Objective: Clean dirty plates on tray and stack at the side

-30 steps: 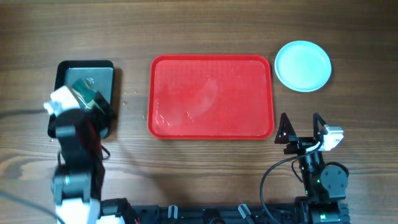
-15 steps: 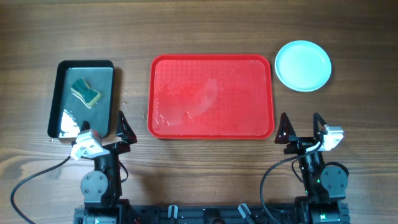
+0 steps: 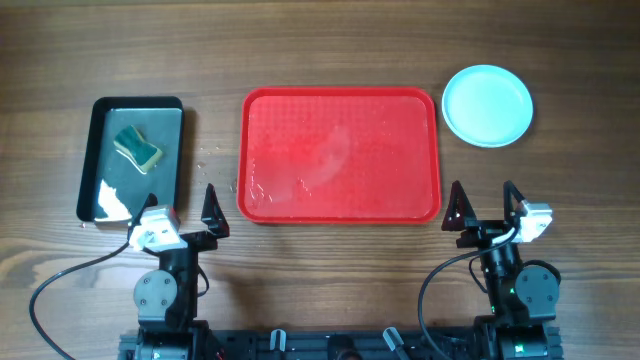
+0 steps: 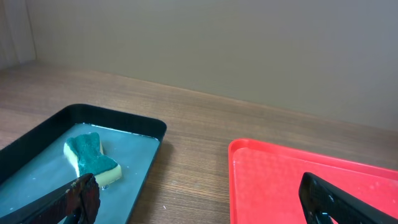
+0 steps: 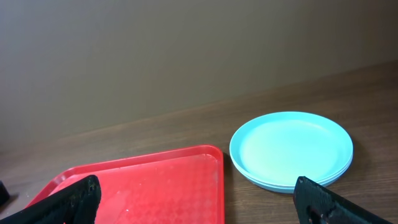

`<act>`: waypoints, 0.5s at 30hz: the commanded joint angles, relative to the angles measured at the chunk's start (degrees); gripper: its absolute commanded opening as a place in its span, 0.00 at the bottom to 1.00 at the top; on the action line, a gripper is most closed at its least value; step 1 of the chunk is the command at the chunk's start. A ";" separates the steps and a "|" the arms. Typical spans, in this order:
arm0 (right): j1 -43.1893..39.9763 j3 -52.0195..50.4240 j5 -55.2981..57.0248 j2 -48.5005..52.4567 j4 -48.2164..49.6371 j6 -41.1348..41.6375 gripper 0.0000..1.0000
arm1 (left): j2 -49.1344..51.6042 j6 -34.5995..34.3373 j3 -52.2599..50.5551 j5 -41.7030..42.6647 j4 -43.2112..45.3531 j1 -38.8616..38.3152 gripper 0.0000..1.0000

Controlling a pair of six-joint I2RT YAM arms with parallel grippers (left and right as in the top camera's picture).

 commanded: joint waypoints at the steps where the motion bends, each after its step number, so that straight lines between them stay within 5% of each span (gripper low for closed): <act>1: 0.28 -0.09 1.03 -0.26 0.17 -0.96 1.00 | -0.50 1.33 -0.37 0.87 0.04 -0.35 1.00; 15: 0.28 -0.09 1.03 -0.26 0.15 -0.96 1.00 | -0.50 1.33 -0.37 0.87 0.04 -0.35 1.00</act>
